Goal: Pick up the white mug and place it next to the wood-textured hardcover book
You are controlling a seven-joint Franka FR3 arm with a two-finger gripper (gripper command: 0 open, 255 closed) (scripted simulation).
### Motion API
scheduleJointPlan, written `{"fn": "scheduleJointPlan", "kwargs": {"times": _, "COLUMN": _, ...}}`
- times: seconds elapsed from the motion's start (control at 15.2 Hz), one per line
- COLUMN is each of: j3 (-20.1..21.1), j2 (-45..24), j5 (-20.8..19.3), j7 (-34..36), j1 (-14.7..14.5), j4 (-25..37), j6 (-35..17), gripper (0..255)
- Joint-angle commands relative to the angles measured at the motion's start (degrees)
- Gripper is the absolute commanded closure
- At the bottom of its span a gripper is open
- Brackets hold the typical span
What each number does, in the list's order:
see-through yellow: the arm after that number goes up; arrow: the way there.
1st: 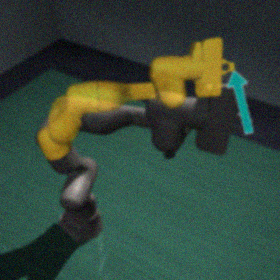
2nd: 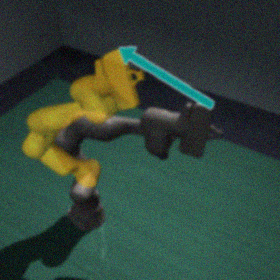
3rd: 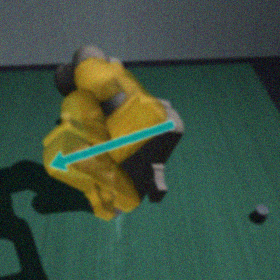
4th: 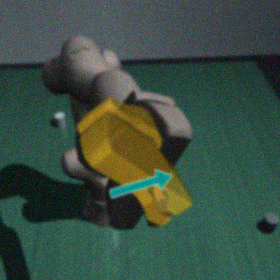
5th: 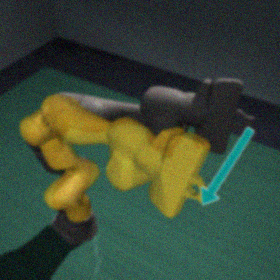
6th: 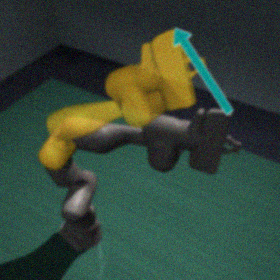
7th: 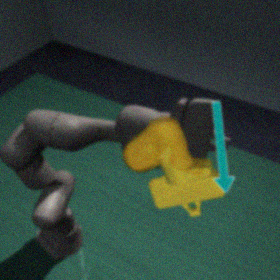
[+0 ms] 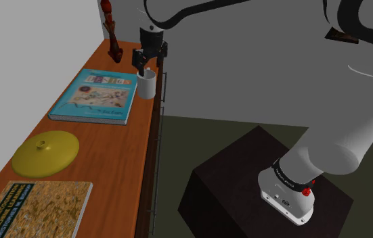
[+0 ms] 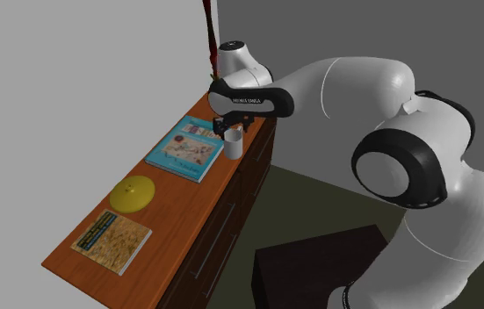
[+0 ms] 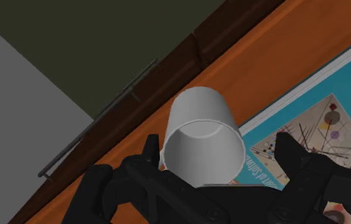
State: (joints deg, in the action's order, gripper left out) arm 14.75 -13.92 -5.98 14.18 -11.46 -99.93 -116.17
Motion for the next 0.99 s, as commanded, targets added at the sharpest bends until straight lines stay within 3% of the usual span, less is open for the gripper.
{"fn": "scheduleJointPlan", "kwargs": {"times": 0.0, "j3": 0.35, "j2": -4.78, "j5": -1.51, "j7": 1.41, "j1": -1.48, "j4": 4.63, "j6": 0.35, "gripper": 0}}
{"fn": "scheduleJointPlan", "kwargs": {"times": 0.13, "j3": 0.38, "j2": -8.23, "j5": -2.49, "j7": 2.08, "j1": -2.59, "j4": 8.25, "j6": 0.85, "gripper": 0}}
{"fn": "scheduleJointPlan", "kwargs": {"times": 0.59, "j3": 0.01, "j2": -10.19, "j5": -3.2, "j7": 2.54, "j1": -2.65, "j4": 5.66, "j6": -3.63, "gripper": 0}}
{"fn": "scheduleJointPlan", "kwargs": {"times": 0.92, "j3": -0.02, "j2": -10.38, "j5": -3.27, "j7": 2.59, "j1": -2.66, "j4": 5.48, "j6": -3.99, "gripper": 0}}
